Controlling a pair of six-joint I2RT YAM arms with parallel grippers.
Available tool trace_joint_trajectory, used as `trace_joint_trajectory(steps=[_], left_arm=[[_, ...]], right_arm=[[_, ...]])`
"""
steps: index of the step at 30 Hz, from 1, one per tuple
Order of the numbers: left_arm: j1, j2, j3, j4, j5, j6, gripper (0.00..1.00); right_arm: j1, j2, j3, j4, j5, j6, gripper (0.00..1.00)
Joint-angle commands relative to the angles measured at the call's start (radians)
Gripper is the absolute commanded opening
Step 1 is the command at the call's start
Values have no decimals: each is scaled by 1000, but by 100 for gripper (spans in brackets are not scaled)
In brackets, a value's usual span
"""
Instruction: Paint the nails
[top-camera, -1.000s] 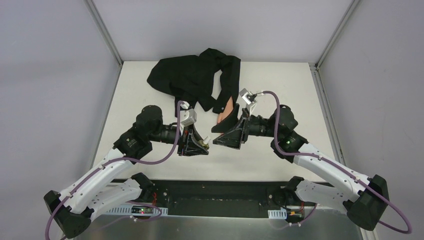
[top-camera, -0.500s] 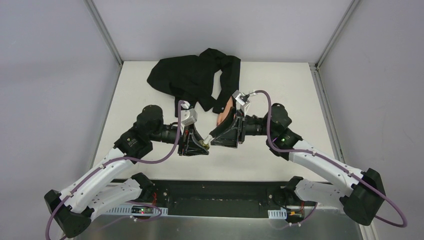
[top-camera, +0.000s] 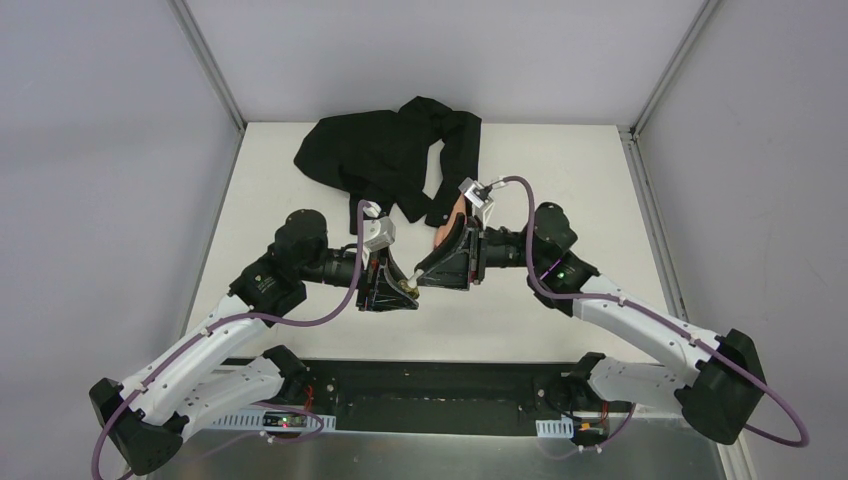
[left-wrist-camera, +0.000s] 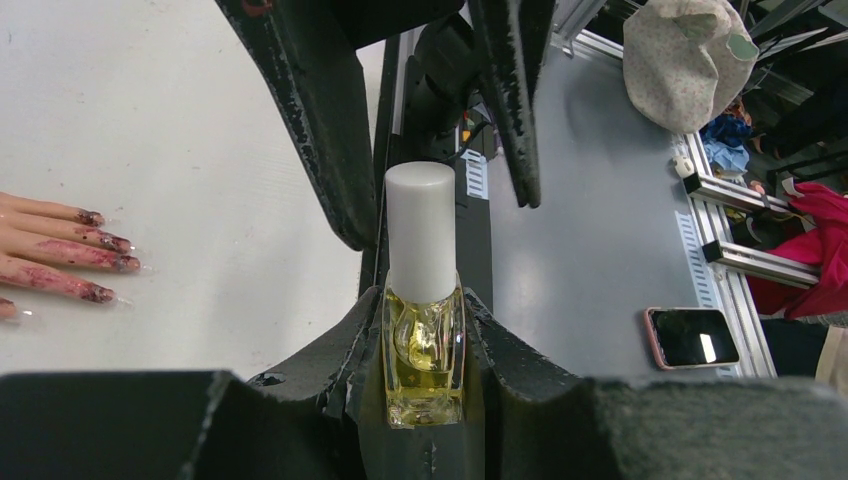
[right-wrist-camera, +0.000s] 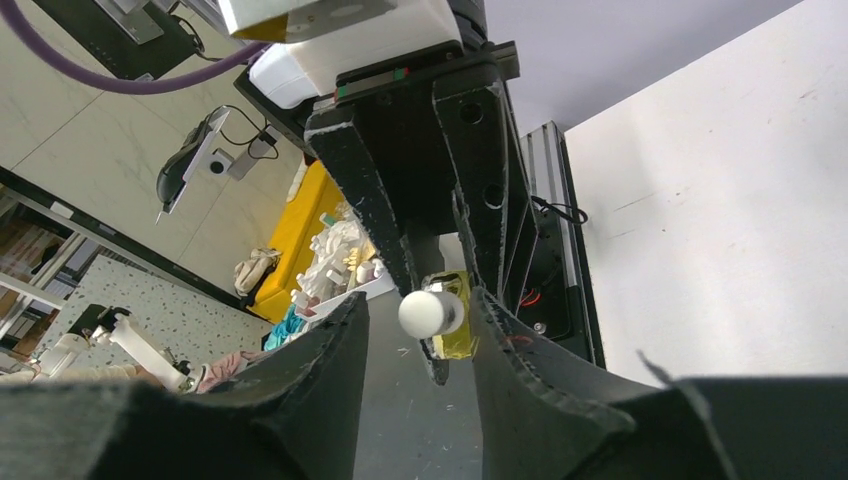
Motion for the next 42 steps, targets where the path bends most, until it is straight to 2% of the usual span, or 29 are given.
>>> trace_joint_trajectory(steps=[1,4,9,14,20,25,31,37,42], left_arm=[[-2,-6,38,55,18,-11,0],[-2,-6,38,55,14,-11,0],[-2,-17,32,55,-25,-7,0],[0,-44,18,56,-141,-1,0],[1,-72,4,50,-254,17,0],[1,-98,-15,31,-432,53,0],[1,-133,-43,14,-703,98,0],[1,-136,-69,8,-972,139,0],[1,-115,-77,8,-1078,167,0]], right_arm=[[5,21,64,60,-21,0,42],[11,34,70,59,-25,0,34],[25,43,73,24,-12,-20,10],[42,35,54,-14,41,-54,0],[64,56,66,-96,152,-66,0],[77,136,116,-188,254,-24,0],[98,284,244,-383,409,36,0],[114,461,391,-487,505,177,0],[156,604,513,-527,595,266,0]])
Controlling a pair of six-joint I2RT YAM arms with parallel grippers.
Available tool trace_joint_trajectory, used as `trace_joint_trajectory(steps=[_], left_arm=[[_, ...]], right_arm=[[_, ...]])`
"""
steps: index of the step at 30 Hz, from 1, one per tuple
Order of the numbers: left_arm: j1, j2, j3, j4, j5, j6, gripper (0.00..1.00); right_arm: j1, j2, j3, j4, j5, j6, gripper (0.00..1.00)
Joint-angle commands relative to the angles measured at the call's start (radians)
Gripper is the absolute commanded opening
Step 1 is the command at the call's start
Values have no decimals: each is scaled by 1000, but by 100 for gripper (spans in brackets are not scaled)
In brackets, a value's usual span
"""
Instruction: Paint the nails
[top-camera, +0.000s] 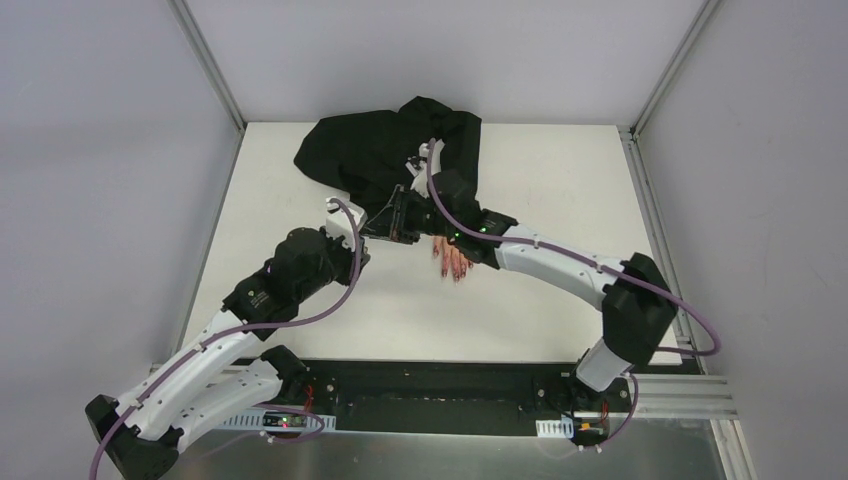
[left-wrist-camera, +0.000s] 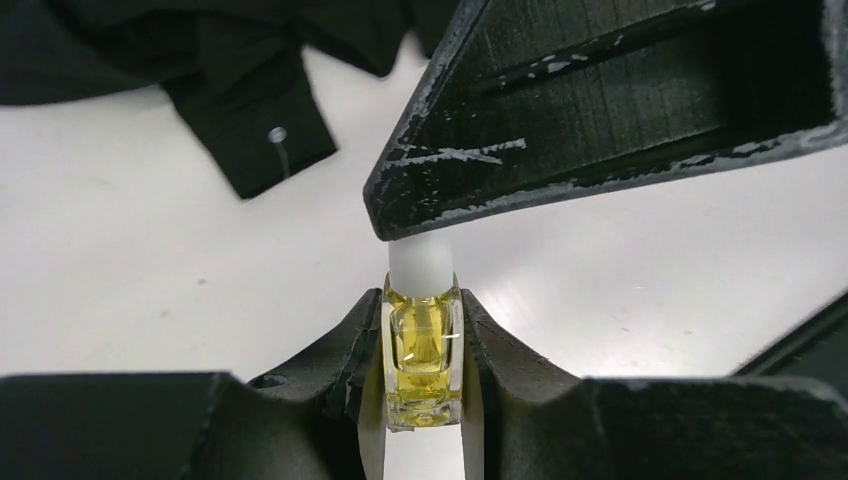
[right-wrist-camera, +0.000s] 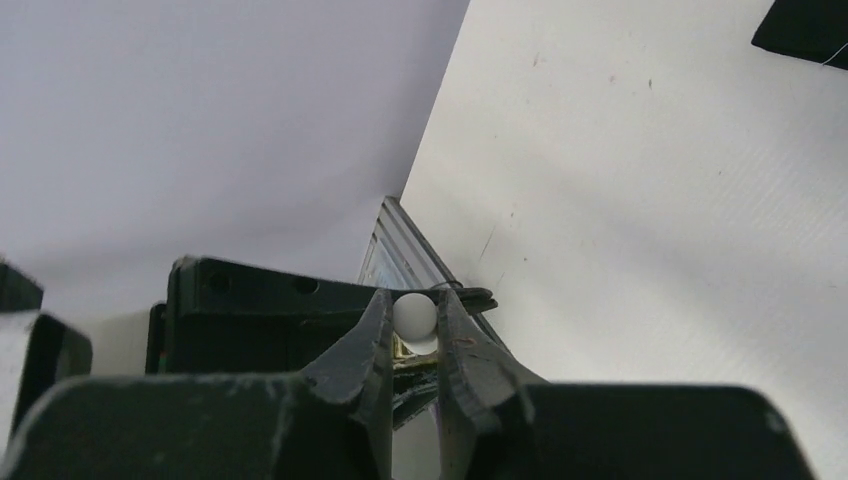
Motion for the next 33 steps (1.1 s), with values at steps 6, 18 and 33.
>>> trace_joint_trajectory(steps=[6,18,33], left_arm=[[-2,8,24,173,-102,50,0],[-2,-4,31,173,22,63,0],[-2,-4,80,177,368,-75,0]], right_arm=[[85,147,121,-71,162,148,0],[85,-45,60,-56,245,6,25],[14,-484,-293,38,294,-208,59]])
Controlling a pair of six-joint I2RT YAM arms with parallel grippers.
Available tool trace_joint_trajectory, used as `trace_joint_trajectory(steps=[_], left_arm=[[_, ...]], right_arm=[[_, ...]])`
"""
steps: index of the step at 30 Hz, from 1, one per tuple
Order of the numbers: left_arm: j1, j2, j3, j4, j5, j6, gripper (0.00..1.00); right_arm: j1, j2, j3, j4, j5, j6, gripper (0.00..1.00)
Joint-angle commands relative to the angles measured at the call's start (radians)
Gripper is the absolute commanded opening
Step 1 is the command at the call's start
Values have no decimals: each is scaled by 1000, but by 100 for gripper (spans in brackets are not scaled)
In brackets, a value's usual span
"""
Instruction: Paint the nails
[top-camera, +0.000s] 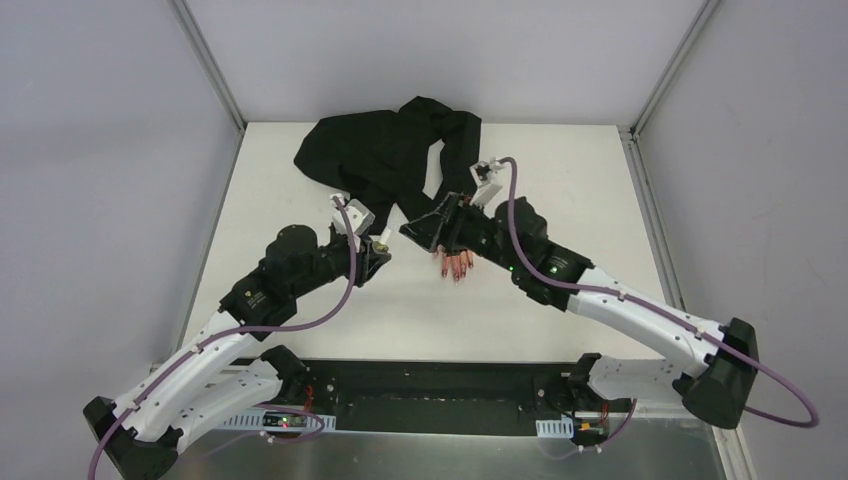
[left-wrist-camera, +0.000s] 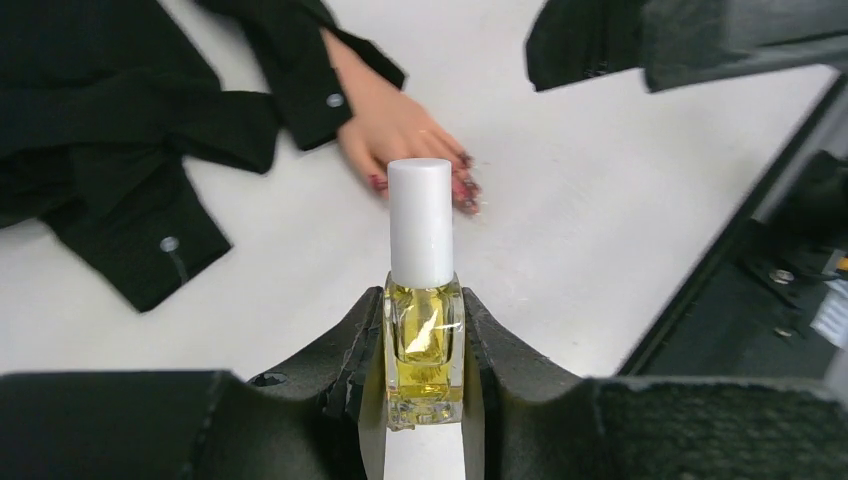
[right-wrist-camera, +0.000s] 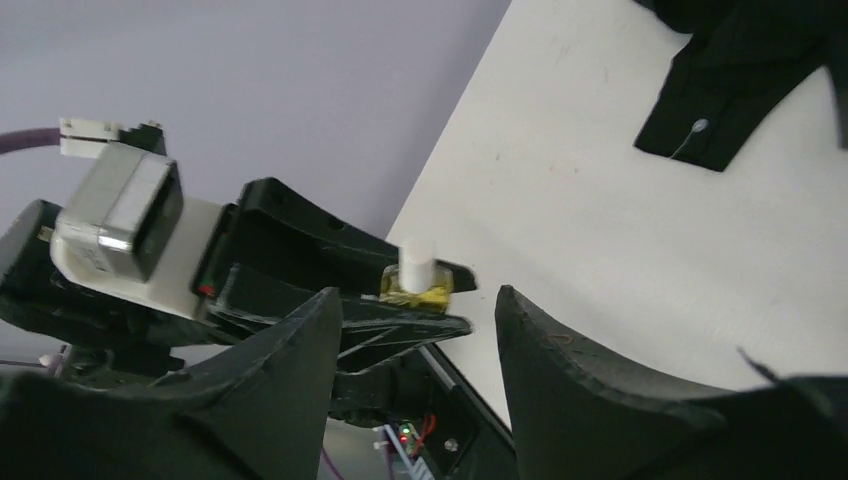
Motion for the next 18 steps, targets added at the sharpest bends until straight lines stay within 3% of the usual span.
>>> trace_joint_trajectory(steps=[1,10,18], left_arm=[[-4,10,83,66,269,-104,0],[-4,89,147,94,757,-165,0],[-5,113,162,133,961,-205,0]], right_arm=[[-66,-120,-145,122,-82,-122,59],[-123,-373,-454,599,-397,-160,62],[-124,-300,-462,896,-588,-163,68]])
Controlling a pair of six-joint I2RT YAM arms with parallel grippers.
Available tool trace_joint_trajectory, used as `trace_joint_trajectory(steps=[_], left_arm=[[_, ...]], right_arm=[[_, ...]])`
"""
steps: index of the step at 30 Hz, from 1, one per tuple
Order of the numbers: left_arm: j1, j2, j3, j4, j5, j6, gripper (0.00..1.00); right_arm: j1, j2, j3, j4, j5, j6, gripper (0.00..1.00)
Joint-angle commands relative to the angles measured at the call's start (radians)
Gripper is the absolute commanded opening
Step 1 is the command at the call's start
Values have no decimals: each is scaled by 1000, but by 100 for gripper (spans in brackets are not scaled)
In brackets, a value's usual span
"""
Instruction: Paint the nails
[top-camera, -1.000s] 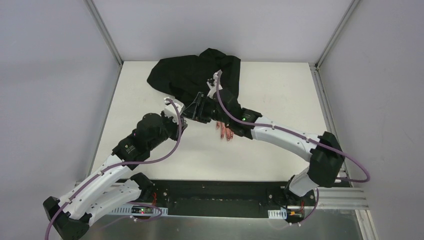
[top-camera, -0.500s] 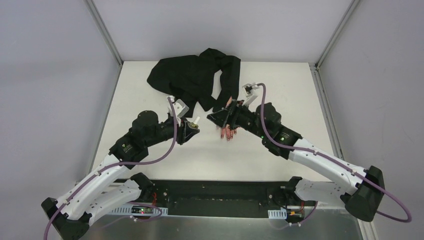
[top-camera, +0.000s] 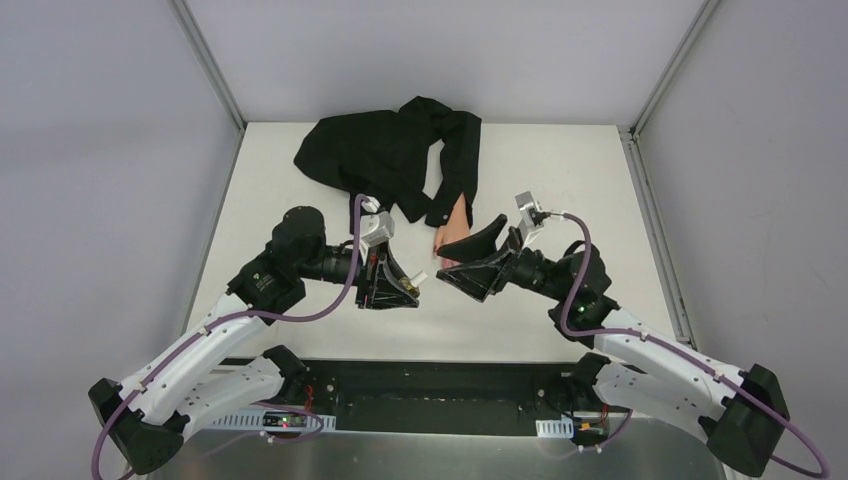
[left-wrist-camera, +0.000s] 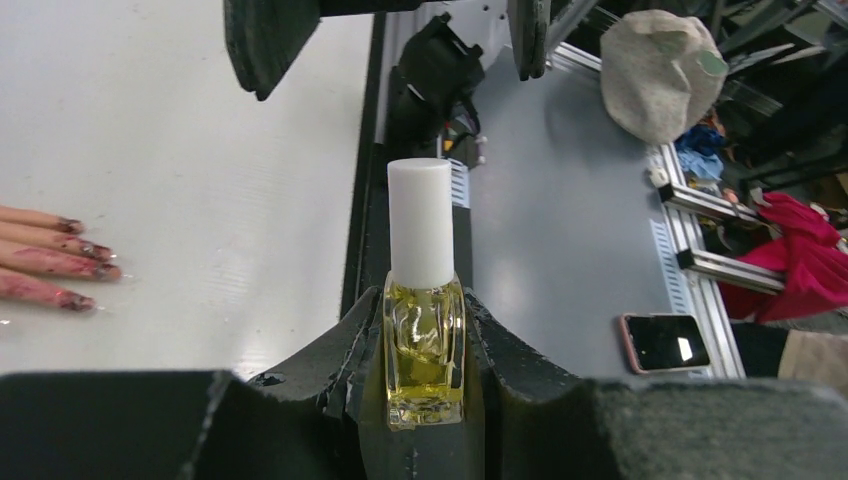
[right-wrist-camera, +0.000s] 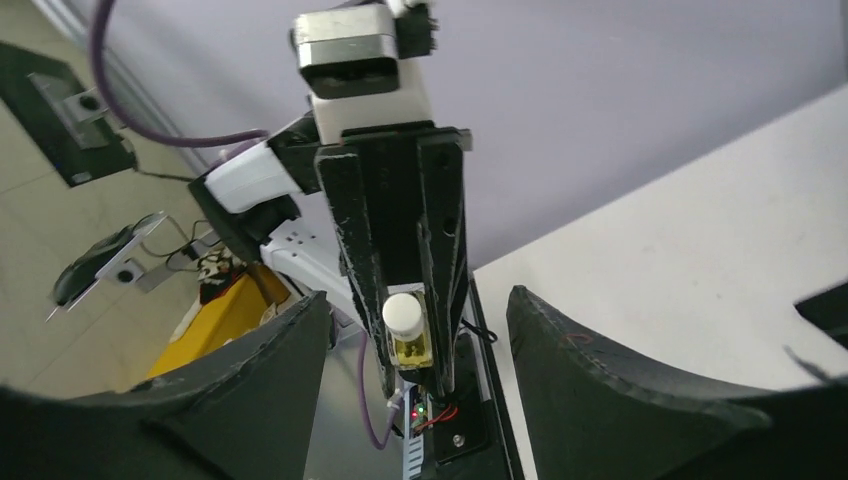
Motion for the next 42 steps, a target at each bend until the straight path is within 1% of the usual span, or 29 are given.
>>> trace_joint_trajectory(steps=[1,6,11,16,20,33,39,42], left_arm=[[-5,-13,45,79,163,-30,0],[-5,-17,46,87,183,-37,0],[-5,-20,43,92,181,-39,0],[-5,-14,42,97,179,-42,0],[-5,-11,40,99,178,-43,0],[-5,-8,32,102,158,-39,0],[-5,-6,29,102,145,-36,0],[-5,-3,28,102,143,-34,0]], right_arm=[[-1,66,39,267,-164,-28,68],[1,121,105,247,-222,-33,66],[7,159,116,292,-265,-6,58],[22,190,131,307,-324,11,57],[30,201,135,295,-331,8,57],[52,218,128,300,-335,12,37],[62,224,132,304,-327,8,32],[67,225,134,305,-321,4,25]])
